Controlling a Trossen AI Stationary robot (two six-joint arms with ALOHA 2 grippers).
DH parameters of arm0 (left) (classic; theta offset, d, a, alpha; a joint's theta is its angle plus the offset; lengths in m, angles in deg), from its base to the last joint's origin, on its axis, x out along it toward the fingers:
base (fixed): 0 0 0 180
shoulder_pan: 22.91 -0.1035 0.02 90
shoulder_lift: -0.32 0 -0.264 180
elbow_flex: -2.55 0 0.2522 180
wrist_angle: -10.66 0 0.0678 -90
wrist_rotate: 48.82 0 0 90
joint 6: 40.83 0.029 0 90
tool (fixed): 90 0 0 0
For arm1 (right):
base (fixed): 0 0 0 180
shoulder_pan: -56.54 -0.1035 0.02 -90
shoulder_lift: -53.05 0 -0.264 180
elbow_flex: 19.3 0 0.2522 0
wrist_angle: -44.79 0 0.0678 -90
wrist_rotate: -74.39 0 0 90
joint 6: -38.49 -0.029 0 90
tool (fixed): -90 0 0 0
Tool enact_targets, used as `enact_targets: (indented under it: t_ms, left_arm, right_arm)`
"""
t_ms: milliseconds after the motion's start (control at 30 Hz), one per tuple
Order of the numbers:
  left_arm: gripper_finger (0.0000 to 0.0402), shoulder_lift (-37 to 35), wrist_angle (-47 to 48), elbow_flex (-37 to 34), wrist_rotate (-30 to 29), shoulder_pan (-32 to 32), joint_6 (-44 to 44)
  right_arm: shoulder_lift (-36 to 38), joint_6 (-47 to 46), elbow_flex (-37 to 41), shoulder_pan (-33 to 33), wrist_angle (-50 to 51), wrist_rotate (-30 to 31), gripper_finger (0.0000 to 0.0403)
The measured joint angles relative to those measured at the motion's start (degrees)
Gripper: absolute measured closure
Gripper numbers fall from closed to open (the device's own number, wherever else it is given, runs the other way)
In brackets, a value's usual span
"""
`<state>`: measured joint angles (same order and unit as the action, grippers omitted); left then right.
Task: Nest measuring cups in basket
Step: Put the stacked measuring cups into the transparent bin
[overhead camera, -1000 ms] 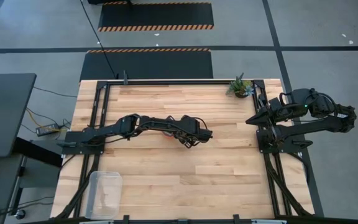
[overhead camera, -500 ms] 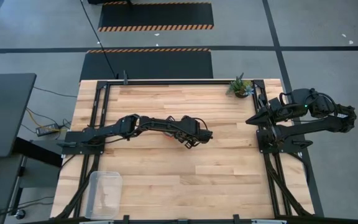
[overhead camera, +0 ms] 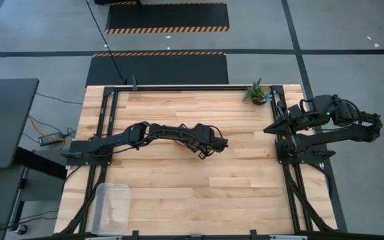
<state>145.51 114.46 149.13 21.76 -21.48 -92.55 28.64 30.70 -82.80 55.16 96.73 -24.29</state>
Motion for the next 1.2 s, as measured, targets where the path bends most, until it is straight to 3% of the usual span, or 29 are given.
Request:
enact_targets:
  t_ms: [1200]
  left_arm:
    - [0.0284, 0.1, 0.0, 0.2, 2.7, -0.2, 3.1]
  right_arm:
    - [0.0, 2.8, 0.0, 0.0, 0.0, 0.0, 0.0385]
